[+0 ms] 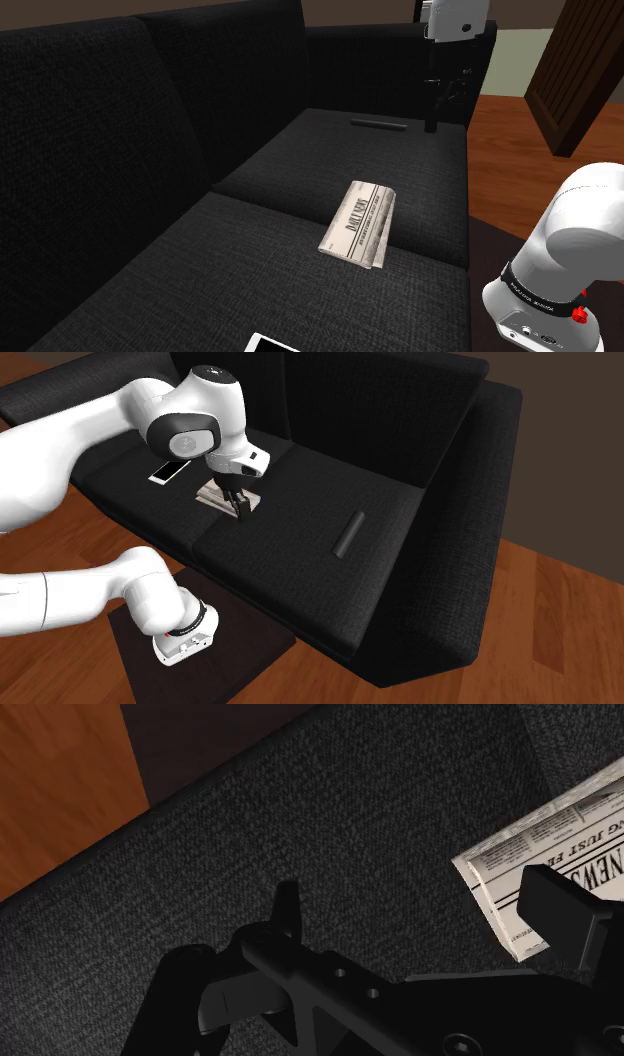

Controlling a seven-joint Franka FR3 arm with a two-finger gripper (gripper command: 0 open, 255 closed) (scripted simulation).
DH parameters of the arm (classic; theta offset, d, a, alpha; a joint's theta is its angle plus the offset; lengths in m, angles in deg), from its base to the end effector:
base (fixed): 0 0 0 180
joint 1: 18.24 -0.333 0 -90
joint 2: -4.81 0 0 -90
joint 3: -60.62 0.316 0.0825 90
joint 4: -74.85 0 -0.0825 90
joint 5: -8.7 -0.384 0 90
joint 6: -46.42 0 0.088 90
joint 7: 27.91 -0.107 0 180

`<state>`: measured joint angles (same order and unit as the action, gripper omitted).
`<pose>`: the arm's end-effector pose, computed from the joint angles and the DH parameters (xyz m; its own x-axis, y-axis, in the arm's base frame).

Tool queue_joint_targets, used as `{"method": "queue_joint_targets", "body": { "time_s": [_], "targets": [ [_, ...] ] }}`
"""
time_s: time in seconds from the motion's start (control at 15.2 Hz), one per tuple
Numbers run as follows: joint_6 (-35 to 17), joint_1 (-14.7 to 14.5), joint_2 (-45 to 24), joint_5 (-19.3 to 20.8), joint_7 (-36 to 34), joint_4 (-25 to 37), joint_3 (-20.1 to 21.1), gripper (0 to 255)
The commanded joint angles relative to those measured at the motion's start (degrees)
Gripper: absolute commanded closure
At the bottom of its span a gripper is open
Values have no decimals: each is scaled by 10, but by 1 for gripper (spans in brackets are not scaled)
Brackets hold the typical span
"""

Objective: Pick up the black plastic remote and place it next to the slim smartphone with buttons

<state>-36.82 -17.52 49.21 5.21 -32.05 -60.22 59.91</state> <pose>0.2963 -0.0014 0.5773 0.9874 -0.0849 -0.1337 -0.0936 -0.9938 -0.0600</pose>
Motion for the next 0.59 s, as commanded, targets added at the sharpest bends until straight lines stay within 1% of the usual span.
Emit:
{"method": "queue_joint_targets", "body": {
  "time_s": [0.0, 0.26, 0.53],
  "targets": [
    [0, 0, 0, 0, 0, 0, 0, 0],
    [-49, 2, -54, 26, 72, 11, -46, 0],
    [-95, 2, -120, 41, 143, 36, -89, 0]
  ]
}}
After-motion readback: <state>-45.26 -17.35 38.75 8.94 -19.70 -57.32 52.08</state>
